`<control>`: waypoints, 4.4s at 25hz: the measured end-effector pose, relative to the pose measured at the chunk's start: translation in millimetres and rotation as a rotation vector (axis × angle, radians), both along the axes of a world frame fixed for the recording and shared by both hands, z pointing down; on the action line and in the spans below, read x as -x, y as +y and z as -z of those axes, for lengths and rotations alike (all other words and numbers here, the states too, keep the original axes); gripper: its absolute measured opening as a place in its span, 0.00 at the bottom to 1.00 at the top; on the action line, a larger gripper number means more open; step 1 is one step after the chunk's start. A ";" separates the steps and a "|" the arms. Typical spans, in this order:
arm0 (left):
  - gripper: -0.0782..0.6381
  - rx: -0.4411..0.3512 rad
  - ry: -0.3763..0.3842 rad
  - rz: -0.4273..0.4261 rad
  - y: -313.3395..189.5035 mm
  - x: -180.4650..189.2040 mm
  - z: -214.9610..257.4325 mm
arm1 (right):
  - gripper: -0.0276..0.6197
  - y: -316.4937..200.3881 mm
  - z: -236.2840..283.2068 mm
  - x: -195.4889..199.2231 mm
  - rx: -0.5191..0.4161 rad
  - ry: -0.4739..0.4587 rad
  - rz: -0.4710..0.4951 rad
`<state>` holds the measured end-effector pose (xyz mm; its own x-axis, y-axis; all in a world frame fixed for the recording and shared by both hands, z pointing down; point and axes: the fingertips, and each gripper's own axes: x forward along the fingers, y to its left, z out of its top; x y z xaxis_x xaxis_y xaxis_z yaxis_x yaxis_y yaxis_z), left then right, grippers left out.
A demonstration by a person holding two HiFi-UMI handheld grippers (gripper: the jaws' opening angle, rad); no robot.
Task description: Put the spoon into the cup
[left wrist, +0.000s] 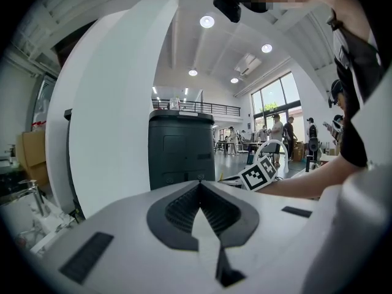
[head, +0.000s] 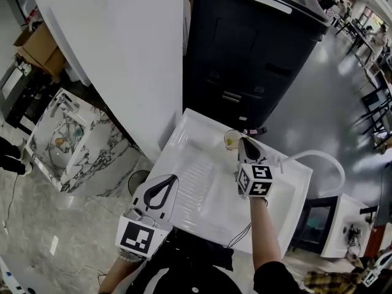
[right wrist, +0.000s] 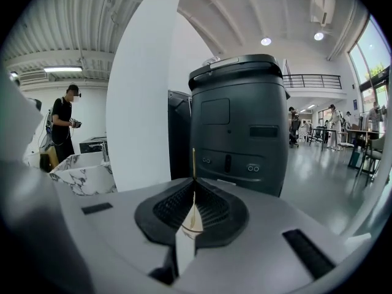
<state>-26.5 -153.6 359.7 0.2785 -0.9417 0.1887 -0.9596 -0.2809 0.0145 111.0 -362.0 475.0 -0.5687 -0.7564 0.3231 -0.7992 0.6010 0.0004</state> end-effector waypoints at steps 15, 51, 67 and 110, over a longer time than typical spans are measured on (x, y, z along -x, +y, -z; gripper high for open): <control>0.11 0.016 -0.002 0.044 4.8 9.1 -4.3 | 0.06 -14.8 -43.0 2.9 0.111 -0.003 -0.027; 0.11 0.001 0.008 -0.078 7.7 -2.3 -3.4 | 0.19 42.9 -57.4 -29.9 0.151 -0.020 -0.116; 0.11 -0.033 0.001 -0.283 3.9 -23.7 -4.4 | 0.05 121.6 2.3 -37.4 0.021 -0.046 -0.220; 0.11 -0.059 0.017 -0.448 3.6 -51.1 7.1 | 0.05 209.5 80.2 -49.9 -0.164 -0.037 -0.306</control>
<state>24.6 -149.9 352.6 0.6639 -0.7364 0.1301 -0.7428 -0.6696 0.0003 161.0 -152.5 394.9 -0.3169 -0.9337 0.1665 -0.9435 0.3283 0.0449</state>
